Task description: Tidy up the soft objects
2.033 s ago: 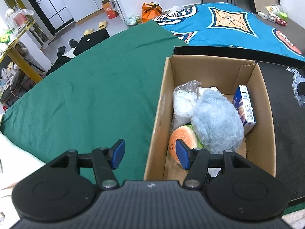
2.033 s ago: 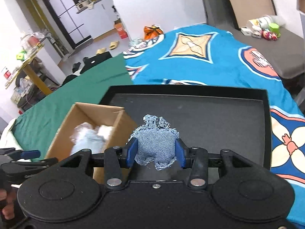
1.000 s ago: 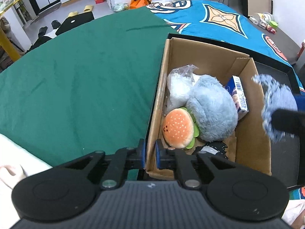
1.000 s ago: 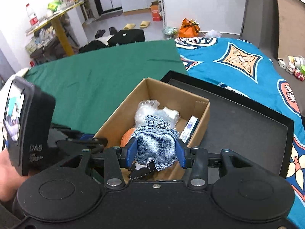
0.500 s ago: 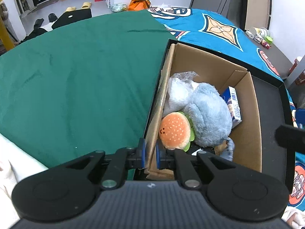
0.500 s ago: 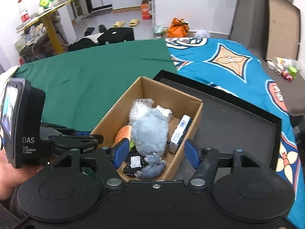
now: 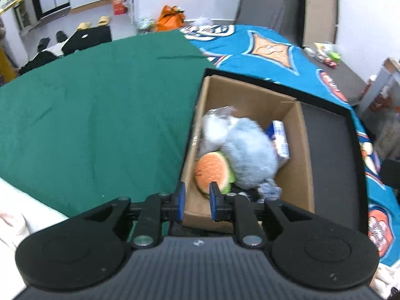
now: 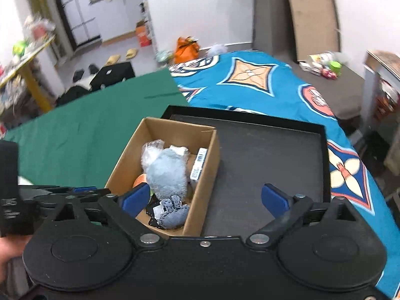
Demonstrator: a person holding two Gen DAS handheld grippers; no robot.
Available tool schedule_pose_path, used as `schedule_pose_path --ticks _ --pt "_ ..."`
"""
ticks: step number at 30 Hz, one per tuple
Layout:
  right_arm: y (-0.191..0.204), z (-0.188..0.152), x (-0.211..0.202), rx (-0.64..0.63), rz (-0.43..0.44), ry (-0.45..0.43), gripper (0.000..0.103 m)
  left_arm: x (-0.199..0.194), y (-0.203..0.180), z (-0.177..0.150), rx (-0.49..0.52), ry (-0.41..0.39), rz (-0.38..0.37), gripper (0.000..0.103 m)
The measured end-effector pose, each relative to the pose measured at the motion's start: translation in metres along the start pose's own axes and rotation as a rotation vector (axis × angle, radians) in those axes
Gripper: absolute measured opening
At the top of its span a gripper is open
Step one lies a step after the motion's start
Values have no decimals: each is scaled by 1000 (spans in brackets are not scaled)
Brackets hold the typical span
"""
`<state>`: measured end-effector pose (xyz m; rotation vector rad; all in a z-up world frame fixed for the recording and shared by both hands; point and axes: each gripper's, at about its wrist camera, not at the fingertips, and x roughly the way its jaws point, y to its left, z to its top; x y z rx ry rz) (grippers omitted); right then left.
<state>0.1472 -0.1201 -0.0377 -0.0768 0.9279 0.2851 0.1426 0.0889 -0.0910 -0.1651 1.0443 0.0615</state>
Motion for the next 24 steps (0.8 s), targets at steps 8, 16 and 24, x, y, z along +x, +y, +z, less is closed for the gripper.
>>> schedule_pose_path --ticks 8,16,24 --pt "-28 -21 -19 118 -7 -42 99 -53 -19 3 44 -93 -28 60" --pt "-49 -40 -50 191 10 -100 103 -89 -38 -4 91 -139 -36 67" --pt "-54 -48 -76 216 32 -147 103 -115 -45 -15 108 -162 -36 74"
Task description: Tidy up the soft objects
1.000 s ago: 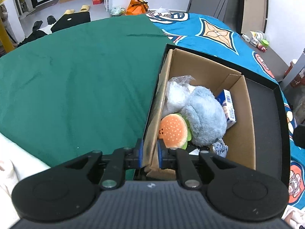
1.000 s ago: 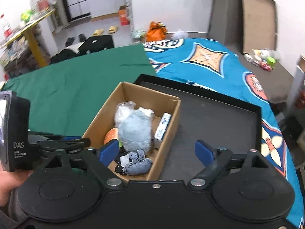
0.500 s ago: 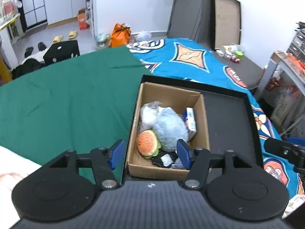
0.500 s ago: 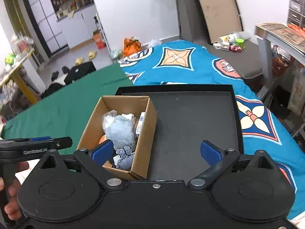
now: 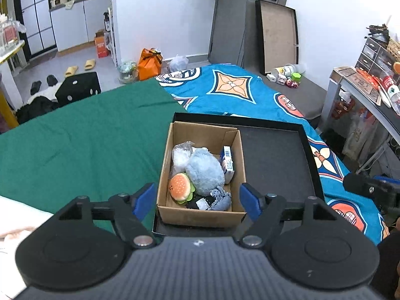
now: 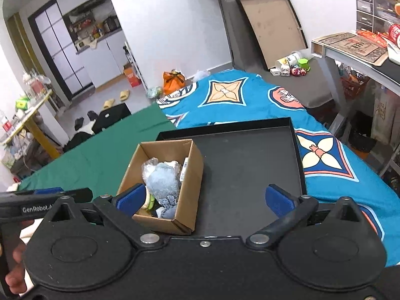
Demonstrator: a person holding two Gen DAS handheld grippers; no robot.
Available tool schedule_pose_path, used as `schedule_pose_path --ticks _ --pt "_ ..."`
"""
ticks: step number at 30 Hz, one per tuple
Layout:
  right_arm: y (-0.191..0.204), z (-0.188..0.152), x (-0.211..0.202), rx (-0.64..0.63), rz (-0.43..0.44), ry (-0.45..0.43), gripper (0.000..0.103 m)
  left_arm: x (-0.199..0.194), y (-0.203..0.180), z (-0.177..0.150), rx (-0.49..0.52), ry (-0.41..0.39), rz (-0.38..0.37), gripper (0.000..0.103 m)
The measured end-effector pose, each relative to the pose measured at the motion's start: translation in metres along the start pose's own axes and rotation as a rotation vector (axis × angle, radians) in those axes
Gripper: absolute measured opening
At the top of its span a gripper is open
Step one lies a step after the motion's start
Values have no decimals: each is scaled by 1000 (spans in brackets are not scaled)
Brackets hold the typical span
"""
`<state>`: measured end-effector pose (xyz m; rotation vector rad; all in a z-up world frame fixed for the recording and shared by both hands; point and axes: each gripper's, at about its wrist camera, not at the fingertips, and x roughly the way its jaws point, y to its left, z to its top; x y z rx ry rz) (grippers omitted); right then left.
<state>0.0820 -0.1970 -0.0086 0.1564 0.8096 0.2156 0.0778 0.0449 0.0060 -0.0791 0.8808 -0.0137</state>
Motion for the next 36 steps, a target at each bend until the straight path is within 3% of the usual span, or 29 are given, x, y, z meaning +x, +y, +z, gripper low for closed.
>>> schedule_pose_path --ticks 19,36 --pt "-12 -30 -52 45 42 -32 103 -69 -13 -38 28 -88 28 99" --pt "-5 -67 -77 3 7 -77 103 -83 -4 -72 -13 -128 17 100"
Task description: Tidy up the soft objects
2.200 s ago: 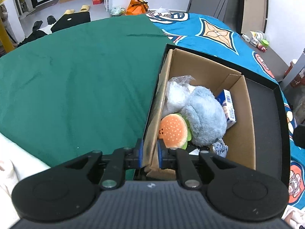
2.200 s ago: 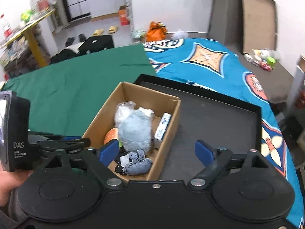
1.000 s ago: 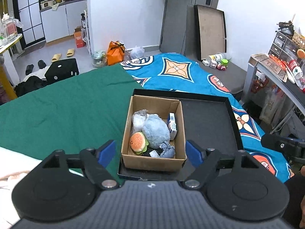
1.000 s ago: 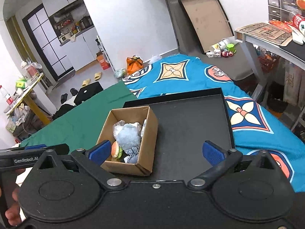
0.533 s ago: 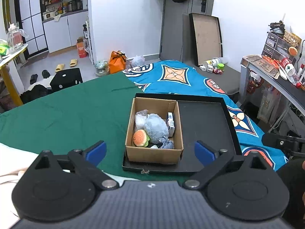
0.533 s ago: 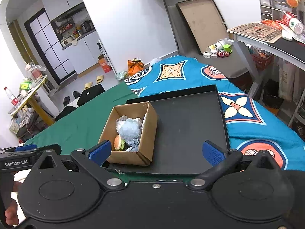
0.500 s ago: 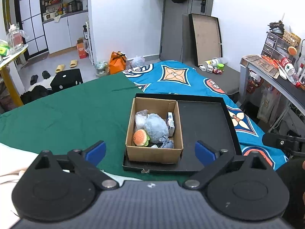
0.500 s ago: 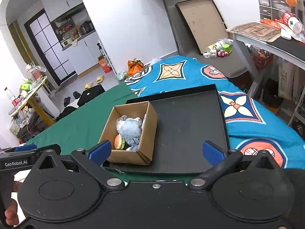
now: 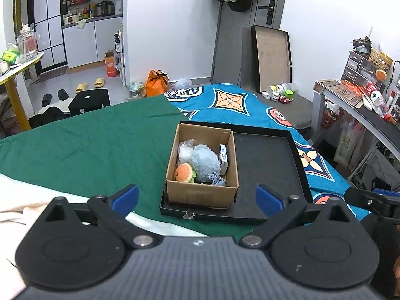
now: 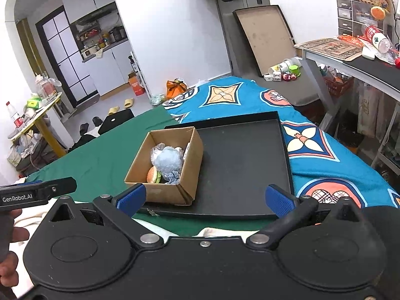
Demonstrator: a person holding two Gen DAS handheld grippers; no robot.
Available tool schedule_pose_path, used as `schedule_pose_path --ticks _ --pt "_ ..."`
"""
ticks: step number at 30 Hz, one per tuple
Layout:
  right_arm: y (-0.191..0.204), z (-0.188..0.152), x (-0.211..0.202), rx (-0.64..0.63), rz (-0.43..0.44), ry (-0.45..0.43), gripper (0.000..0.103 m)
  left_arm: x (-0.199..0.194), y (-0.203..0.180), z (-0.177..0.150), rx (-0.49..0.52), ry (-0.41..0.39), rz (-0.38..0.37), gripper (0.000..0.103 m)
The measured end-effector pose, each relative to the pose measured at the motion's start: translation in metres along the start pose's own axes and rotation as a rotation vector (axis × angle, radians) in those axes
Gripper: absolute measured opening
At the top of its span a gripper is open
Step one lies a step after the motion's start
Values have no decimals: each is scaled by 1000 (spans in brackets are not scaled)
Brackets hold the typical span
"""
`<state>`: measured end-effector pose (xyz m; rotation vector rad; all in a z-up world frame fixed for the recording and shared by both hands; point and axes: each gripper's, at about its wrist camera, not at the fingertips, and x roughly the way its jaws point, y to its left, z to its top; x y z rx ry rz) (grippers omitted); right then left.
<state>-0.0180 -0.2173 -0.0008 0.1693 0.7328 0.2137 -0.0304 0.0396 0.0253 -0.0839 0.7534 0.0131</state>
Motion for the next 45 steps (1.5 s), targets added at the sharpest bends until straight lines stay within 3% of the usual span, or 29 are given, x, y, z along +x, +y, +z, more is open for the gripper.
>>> schedule_pose_path --ticks 9,45 --pt "-7 -12 3 12 -45 9 103 6 -8 -15 46 14 23 100" --pt "-9 -19 0 9 -83 -8 103 8 -18 -12 66 8 26 100"
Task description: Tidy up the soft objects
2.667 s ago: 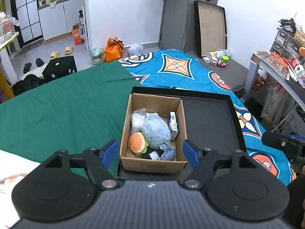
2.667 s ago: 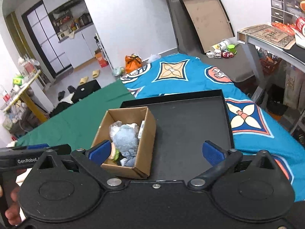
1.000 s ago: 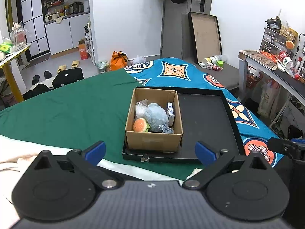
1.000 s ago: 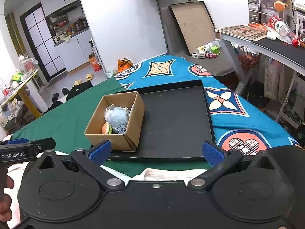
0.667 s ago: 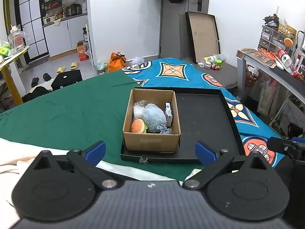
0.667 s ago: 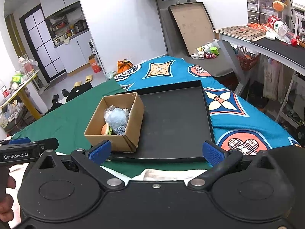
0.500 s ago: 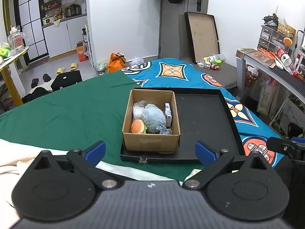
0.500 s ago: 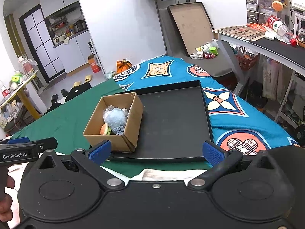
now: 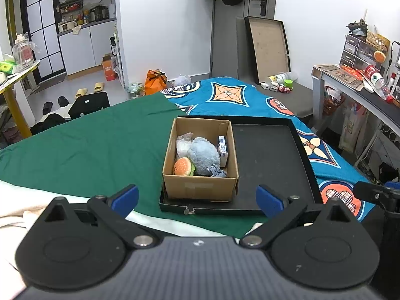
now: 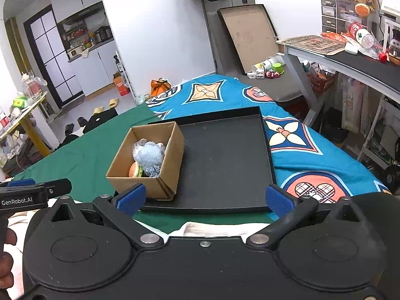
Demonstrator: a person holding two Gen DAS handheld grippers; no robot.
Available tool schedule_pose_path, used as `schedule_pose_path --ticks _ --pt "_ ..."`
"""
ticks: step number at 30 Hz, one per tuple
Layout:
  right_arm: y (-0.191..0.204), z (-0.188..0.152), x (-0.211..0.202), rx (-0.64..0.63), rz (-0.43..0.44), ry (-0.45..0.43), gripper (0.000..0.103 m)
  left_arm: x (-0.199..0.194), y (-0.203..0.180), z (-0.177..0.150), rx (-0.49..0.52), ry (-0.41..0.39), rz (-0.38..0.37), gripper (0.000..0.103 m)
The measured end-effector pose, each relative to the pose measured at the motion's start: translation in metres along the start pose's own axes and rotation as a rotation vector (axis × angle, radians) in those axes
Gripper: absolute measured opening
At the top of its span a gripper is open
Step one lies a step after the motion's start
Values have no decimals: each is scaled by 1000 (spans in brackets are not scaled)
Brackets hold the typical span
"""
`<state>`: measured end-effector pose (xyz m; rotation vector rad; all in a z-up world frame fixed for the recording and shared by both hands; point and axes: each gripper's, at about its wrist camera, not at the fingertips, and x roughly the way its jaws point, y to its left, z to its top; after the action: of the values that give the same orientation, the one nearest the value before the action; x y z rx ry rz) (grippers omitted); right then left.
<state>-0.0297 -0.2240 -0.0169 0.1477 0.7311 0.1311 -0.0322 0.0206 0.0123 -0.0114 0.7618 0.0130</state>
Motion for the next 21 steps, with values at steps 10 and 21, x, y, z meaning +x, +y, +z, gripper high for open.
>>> schedule_pose_path --ticks 10,21 --pt "1 0 -1 -3 -1 -1 103 1 2 1 -4 6 3 100" --pt "3 1 -1 -9 -7 -1 103 2 2 2 -5 8 0 100"
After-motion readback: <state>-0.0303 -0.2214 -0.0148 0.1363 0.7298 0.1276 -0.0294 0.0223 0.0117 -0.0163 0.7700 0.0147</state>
